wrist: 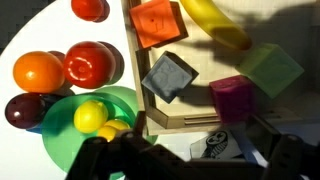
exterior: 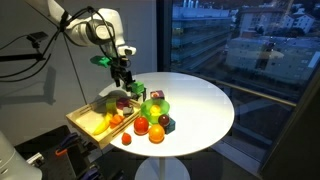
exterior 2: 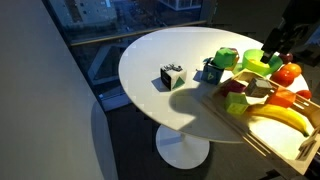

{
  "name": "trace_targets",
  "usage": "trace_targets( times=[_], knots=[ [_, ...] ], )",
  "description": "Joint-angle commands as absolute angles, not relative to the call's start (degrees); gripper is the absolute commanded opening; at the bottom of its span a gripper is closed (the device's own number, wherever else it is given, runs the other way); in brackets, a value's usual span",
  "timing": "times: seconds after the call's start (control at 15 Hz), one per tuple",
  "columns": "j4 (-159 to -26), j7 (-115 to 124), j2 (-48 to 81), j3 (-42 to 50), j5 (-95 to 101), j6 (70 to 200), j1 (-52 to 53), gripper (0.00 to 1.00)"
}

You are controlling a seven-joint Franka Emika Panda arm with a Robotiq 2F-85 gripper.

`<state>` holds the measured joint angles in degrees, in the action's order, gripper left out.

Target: Remove the yellow block from the crate and put it in the bowl

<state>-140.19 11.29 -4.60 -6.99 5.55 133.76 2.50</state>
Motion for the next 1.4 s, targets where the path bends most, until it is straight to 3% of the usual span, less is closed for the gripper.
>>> trace_targets(
  times=[0.0, 1.33],
  knots=[
    [-142.15, 5.49, -4.94, -6.04, 1.26, 136.68, 3.68, 1.00],
    [-146.35, 8.59, -0.53, -9.82, -2.05, 141.27, 9.88, 1.00]
  ],
)
